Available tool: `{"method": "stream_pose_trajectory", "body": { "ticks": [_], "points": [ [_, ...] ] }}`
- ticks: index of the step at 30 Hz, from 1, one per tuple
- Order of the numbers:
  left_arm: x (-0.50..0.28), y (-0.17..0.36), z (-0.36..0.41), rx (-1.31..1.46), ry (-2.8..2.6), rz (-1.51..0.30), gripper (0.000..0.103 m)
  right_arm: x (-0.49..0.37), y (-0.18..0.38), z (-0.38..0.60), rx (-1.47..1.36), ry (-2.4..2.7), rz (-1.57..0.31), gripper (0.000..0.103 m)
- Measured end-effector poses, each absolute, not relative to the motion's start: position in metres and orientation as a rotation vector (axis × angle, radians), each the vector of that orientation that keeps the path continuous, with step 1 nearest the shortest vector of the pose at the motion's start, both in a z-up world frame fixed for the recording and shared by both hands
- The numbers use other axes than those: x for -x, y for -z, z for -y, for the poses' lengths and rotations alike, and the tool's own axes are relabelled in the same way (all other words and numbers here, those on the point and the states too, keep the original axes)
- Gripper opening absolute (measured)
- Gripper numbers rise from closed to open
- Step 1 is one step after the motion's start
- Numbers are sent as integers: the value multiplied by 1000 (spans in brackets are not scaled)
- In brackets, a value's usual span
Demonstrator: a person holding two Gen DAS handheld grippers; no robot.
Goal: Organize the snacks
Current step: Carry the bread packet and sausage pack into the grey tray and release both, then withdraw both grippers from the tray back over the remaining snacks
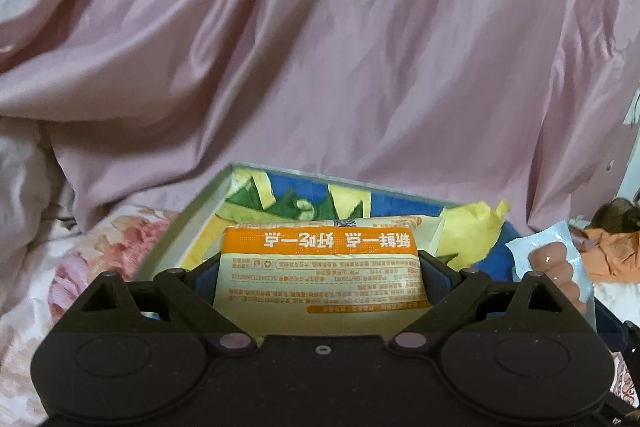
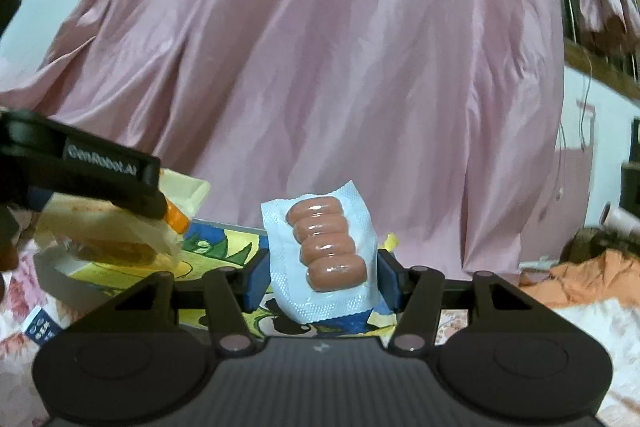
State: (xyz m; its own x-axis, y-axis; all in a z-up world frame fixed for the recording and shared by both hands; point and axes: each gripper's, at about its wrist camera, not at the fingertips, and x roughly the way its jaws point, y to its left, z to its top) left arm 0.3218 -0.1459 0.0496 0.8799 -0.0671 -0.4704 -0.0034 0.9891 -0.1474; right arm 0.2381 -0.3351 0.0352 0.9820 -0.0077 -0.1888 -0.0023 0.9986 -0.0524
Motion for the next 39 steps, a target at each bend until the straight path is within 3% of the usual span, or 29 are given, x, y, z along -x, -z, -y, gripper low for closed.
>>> {"method": "stream_pose_trajectory", "body": {
  "ticks": [15, 21, 35, 39],
  "points": [
    [-347, -24, 160, 104, 12, -605, 95, -261, -22, 353, -43, -39, -300, 61],
    [-337, -27, 156, 116, 7, -564, 101, -263, -21, 353, -50, -57, -324, 65],
    [-270, -65, 127, 142, 8, -407, 102, -225, -43, 337, 24, -57, -188, 98],
    [-244, -73, 116, 139, 4, -367, 102, -205, -56, 332, 35, -47, -135, 103]
  ]
}}
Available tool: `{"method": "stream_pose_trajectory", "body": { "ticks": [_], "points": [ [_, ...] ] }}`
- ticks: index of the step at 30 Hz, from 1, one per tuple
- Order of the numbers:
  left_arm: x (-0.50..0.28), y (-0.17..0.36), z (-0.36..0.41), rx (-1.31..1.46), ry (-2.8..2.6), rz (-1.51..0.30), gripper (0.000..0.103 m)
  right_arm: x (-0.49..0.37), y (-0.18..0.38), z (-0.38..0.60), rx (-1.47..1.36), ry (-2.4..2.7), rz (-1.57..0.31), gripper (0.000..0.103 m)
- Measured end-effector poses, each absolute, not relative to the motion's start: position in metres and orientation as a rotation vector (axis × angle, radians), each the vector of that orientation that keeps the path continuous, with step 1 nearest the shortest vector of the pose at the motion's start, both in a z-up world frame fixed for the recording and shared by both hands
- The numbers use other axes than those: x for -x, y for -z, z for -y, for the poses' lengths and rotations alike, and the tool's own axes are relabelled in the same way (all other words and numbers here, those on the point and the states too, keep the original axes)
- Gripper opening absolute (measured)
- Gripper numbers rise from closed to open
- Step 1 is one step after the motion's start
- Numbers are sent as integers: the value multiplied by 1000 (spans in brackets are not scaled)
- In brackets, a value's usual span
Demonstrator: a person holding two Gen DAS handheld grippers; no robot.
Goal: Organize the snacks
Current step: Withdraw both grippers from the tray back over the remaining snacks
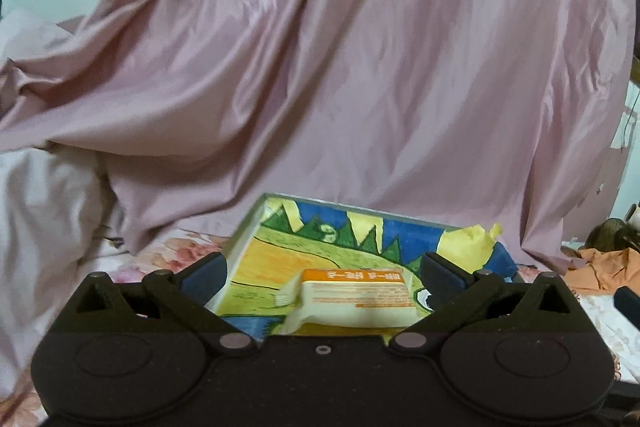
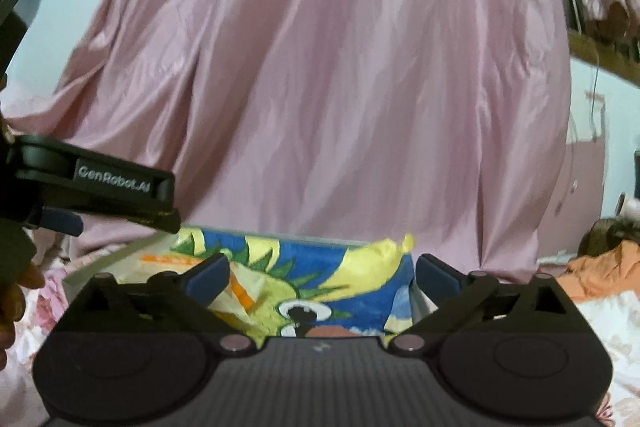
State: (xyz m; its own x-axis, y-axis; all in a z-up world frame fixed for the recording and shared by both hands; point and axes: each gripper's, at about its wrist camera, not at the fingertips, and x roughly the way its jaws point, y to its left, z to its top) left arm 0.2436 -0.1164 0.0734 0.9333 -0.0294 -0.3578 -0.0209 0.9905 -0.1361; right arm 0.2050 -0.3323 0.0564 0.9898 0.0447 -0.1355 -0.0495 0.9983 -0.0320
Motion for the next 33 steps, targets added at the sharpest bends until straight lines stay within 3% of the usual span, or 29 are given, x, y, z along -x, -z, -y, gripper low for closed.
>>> {"method": "stream_pose_trajectory", "body": {
  "ticks": [17, 33],
  "points": [
    [-128, -76, 79, 89, -19, -225, 102, -112, -81, 306, 77, -69, -81, 103],
    [-64, -57, 58, 87, 7, -254, 102, -31, -72, 292, 103, -90, -146, 103]
  ]
}}
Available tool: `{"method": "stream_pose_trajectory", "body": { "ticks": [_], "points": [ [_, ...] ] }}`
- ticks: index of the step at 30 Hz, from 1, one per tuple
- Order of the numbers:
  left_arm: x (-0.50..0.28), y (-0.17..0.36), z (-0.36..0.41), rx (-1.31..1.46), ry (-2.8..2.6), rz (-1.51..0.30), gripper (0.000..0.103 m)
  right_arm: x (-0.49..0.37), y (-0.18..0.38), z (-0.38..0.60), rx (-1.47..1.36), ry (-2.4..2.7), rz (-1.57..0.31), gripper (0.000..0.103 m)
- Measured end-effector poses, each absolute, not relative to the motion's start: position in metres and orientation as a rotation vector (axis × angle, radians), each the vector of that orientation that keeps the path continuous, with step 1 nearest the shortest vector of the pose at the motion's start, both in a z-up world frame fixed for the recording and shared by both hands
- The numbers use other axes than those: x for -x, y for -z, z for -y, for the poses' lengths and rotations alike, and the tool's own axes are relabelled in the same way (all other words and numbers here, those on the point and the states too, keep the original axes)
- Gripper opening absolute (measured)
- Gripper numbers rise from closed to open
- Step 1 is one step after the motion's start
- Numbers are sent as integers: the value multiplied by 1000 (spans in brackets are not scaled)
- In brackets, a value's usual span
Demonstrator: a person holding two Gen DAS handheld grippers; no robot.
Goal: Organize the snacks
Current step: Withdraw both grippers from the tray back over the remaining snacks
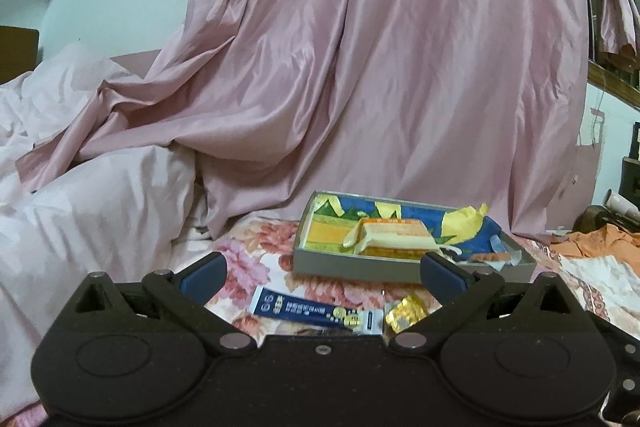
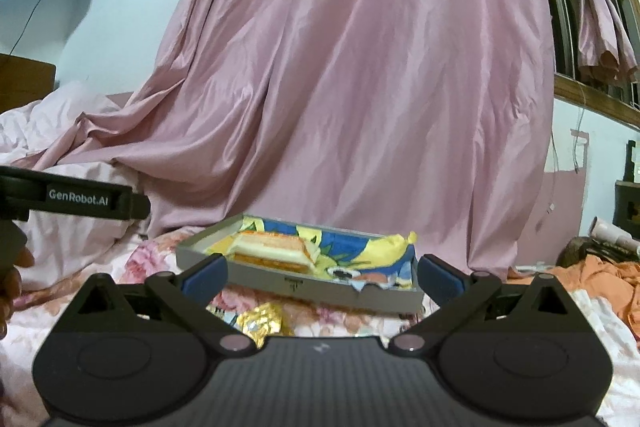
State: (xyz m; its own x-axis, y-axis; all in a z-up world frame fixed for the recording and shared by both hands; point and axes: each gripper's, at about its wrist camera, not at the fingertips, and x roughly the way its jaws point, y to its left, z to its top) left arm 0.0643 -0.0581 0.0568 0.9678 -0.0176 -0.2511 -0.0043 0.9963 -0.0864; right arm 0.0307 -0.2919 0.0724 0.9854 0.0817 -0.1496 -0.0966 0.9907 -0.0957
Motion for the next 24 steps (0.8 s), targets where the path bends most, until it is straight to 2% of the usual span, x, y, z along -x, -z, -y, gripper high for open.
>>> {"method": "stream_pose_trajectory", "body": {
  "ticks": [12, 24],
  "points": [
    [-46, -21, 42, 79, 70, -424, 102, -5, -58, 292, 85, -97, -270, 103],
    [-68, 14, 34, 76, 105, -593, 102, -34, -28, 285, 90, -98, -504, 103]
  ]
}}
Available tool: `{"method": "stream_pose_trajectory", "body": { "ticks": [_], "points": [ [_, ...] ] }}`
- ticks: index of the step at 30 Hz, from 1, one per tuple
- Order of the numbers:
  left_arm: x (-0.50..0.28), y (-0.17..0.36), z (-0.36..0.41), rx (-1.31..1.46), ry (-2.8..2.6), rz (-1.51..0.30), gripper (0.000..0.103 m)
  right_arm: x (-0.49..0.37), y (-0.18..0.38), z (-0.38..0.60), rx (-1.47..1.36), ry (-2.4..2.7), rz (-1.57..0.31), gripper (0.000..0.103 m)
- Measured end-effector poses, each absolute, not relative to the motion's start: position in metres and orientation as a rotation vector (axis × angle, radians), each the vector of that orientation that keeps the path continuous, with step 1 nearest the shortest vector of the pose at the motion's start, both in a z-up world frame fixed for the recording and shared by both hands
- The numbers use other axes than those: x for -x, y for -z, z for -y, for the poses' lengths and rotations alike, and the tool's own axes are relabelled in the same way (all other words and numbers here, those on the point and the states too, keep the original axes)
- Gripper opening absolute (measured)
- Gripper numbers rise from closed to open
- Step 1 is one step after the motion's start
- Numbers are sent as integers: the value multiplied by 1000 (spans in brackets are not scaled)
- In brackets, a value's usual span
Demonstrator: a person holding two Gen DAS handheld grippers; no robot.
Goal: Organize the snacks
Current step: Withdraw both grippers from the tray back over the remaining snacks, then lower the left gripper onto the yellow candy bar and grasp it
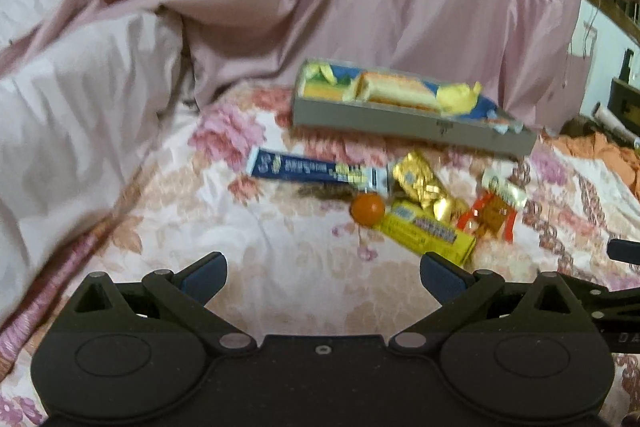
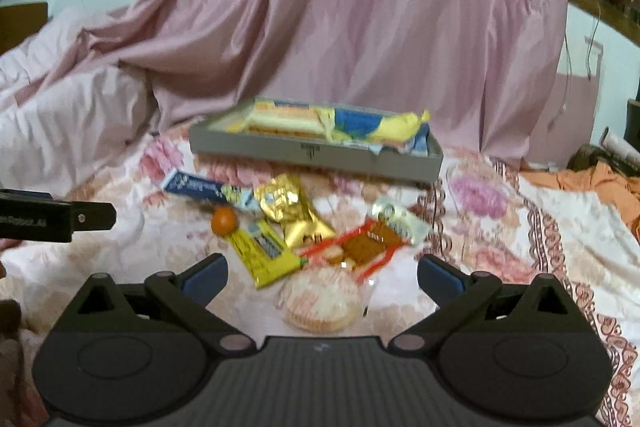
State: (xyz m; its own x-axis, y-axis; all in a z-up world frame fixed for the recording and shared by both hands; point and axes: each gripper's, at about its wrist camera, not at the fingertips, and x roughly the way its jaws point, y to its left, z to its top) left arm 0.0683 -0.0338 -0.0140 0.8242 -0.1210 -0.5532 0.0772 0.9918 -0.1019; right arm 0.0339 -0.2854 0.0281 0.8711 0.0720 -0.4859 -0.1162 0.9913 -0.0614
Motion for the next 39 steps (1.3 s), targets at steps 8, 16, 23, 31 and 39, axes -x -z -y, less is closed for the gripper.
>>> {"method": "stream_pose_trajectory", "body": {
  "ticks": [8, 16, 23, 31, 39],
  "points": [
    [-95, 28, 36, 93, 125, -694, 102, -63, -4, 284, 85, -133, -702, 103],
    [-126, 33, 54, 94, 145, -732, 102, -89, 14, 285, 162, -128, -787, 103],
    [-155, 38, 74, 142, 172, -765, 102, -104, 20, 288, 229, -135, -777, 103],
    [-197, 45, 94, 285, 143, -857, 102, -116, 25, 293, 153, -149, -797, 103],
    [-235, 48, 122, 355, 81, -937, 102, -126, 28, 289, 156, -142, -758, 103]
  ]
}}
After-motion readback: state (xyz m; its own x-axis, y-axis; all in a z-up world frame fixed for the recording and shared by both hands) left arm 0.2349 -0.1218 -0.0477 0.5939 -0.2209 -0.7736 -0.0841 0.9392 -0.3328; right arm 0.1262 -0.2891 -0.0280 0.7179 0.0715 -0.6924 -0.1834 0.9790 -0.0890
